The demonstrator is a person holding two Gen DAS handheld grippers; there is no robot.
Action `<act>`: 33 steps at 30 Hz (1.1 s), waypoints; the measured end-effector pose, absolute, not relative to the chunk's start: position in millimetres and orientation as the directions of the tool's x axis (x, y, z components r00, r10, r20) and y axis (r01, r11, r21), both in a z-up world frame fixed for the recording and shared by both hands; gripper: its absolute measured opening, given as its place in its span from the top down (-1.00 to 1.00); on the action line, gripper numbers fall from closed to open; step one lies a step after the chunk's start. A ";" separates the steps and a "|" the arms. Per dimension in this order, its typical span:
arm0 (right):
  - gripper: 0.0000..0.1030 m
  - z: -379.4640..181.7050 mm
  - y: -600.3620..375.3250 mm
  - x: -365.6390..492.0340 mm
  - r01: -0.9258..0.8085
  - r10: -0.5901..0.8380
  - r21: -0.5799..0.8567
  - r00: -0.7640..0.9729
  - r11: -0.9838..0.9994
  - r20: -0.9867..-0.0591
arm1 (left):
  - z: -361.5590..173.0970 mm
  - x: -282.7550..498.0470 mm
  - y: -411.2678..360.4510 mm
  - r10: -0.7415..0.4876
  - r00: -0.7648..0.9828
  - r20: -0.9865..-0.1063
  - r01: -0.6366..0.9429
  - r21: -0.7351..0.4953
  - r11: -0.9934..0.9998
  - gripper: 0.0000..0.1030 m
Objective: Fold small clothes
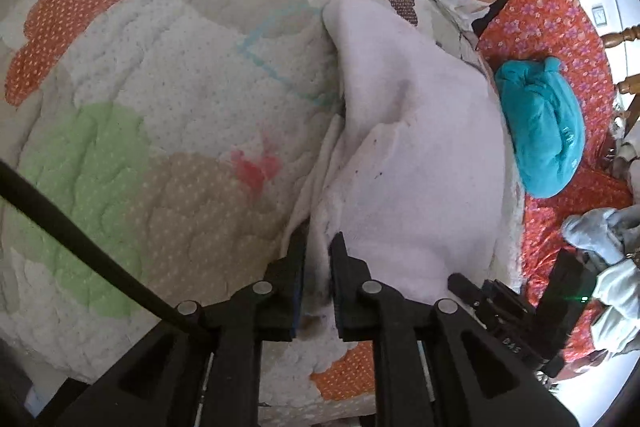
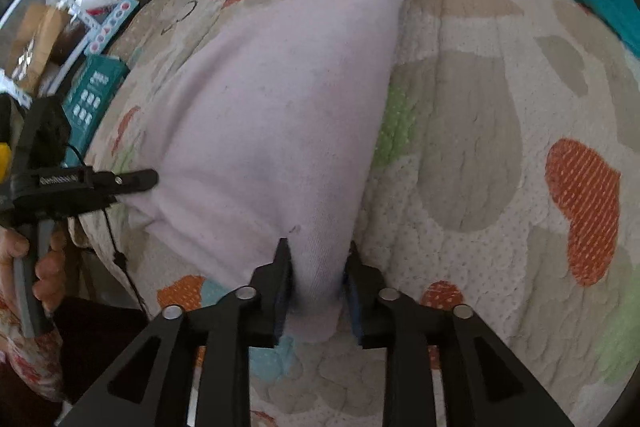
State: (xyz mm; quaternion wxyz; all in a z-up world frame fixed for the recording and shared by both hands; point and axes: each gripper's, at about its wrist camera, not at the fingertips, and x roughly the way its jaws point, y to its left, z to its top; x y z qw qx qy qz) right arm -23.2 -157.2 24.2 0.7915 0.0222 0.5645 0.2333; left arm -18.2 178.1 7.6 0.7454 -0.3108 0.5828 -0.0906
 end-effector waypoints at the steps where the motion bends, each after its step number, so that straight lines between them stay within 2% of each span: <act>1: 0.17 25.1 -158.7 -22.9 -0.337 0.385 0.290 0.260 0.896 -0.886 | 9.1 -20.8 181.9 -0.509 0.316 -0.800 -0.234 -0.586 0.776 0.73; 5: 0.12 41.5 -165.5 -28.5 -0.334 0.366 0.258 0.317 0.907 -0.875 | 33.4 -34.3 192.5 -0.455 0.410 -0.791 -0.214 -0.568 0.795 0.70; 7: 0.12 62.7 -163.9 -38.3 -0.350 0.319 0.171 0.426 0.921 -0.847 | 46.7 -47.1 198.4 -0.399 0.469 -0.788 -0.212 -0.539 0.816 0.52; 9: 0.12 84.0 -156.0 -49.4 -0.387 0.326 0.124 0.516 0.914 -0.792 | 53.0 -59.2 203.2 -0.361 0.513 -0.779 -0.229 -0.529 0.817 0.13; 13: 0.12 90.5 -109.4 -53.8 -0.543 0.453 0.158 0.466 0.825 -0.760 | 44.7 -62.3 214.8 -0.363 0.520 -0.773 -0.274 -0.554 0.786 0.10; 19: 0.12 55.5 -21.6 -70.0 -0.713 0.408 -0.011 0.415 0.701 -0.813 | 40.9 -50.9 221.6 -0.318 0.536 -0.782 -0.302 -0.530 0.793 0.09; 20: 0.20 45.1 -8.5 -72.3 -0.716 0.370 -0.064 0.433 0.695 -0.822 | 40.7 -51.0 223.8 -0.320 0.536 -0.781 -0.302 -0.532 0.791 0.09; 21: 0.40 36.6 0.1 -70.0 -0.708 0.329 -0.110 0.453 0.697 -0.829 | 40.7 -50.9 225.7 -0.323 0.538 -0.778 -0.303 -0.536 0.788 0.09; 22: 0.90 30.9 1.5 -66.4 -0.698 0.307 -0.119 0.453 0.706 -0.837 | 41.5 -51.9 227.1 -0.324 0.544 -0.774 -0.303 -0.540 0.785 0.09; 25: 0.91 35.6 -10.5 -59.9 -0.667 0.349 -0.016 0.410 0.745 -0.842 | 47.7 -53.7 229.0 -0.334 0.567 -0.753 -0.283 -0.559 0.780 0.07; 28: 0.91 49.3 -17.3 -72.1 -0.681 0.383 0.021 0.386 0.732 -0.840 | 53.1 -52.2 223.4 -0.344 0.583 -0.737 -0.254 -0.566 0.784 0.03; 29: 0.98 49.8 -19.8 -78.0 -0.688 0.386 0.032 0.368 0.725 -0.846 | 53.4 -50.5 219.1 -0.344 0.581 -0.737 -0.246 -0.562 0.790 0.03; 31: 0.98 41.4 -22.4 -87.0 -0.705 0.407 0.097 0.286 0.702 -0.868 | 52.0 -46.7 207.4 -0.356 0.573 -0.738 -0.224 -0.559 0.798 0.03; 33: 0.98 25.3 -20.2 -98.5 -0.718 0.345 0.029 0.298 0.695 -0.890 | 50.1 -43.2 193.1 -0.381 0.561 -0.735 -0.195 -0.564 0.803 0.03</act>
